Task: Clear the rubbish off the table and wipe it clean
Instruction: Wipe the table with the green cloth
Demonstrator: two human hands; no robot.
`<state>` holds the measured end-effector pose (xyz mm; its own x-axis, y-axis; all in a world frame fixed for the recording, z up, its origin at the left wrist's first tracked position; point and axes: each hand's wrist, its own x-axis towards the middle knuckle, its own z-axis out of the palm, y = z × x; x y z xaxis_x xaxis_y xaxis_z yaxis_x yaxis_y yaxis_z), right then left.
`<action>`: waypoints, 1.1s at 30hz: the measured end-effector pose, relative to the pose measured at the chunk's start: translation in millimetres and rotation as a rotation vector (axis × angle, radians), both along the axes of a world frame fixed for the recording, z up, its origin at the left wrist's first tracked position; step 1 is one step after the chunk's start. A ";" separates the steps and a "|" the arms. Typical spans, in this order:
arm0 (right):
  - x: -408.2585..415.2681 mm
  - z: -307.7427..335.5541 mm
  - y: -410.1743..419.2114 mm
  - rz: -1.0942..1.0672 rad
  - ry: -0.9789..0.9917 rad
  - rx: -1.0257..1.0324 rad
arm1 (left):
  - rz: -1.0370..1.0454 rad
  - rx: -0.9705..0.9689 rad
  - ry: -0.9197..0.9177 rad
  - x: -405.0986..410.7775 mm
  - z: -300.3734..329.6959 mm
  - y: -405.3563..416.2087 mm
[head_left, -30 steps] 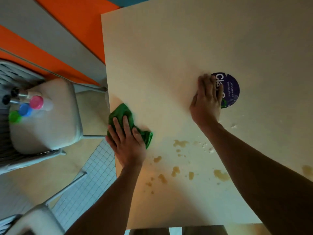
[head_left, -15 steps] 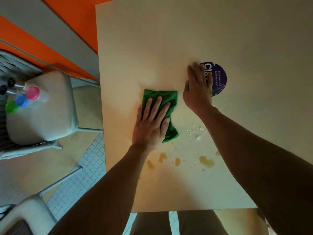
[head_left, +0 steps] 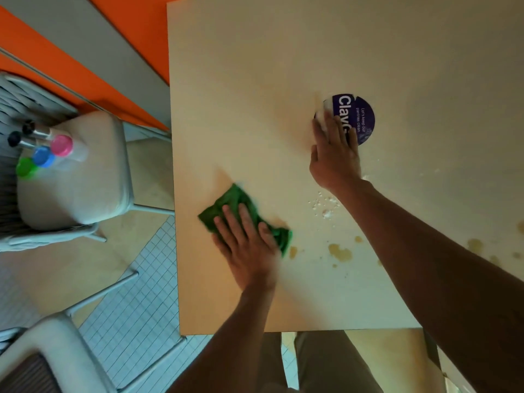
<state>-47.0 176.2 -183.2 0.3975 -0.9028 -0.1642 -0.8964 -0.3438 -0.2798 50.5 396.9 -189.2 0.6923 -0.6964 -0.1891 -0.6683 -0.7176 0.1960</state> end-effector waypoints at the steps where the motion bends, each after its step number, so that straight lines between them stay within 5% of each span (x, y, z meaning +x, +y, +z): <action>1: -3.2 1.4 4.6 0.008 0.001 0.003 | -0.081 -0.005 -0.007 -10.0 -0.2 -5.0; 10: -17.0 10.7 43.8 0.026 0.064 0.044 | -0.846 -0.033 -0.025 17.1 7.1 30.3; 16: -16.3 16.9 46.1 0.026 0.084 0.108 | -0.454 0.002 -0.062 71.7 5.4 96.1; 21: -15.5 35.6 82.7 -0.028 -0.097 0.126 | -0.112 0.017 0.006 21.8 6.3 101.6; 30: -11.4 25.7 215.8 0.022 -0.354 0.036 | -0.609 -0.047 0.099 -16.7 13.0 105.9; 33: -6.3 23.0 243.3 0.049 -0.306 -0.046 | -0.462 -0.092 0.115 35.4 13.5 124.6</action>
<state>-53.4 419.5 -160.2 0.4653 -0.8851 0.0104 -0.7550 -0.4030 -0.5173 85.9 521.4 -175.6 0.2852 -0.9433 -0.1695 -0.8830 -0.3274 0.3363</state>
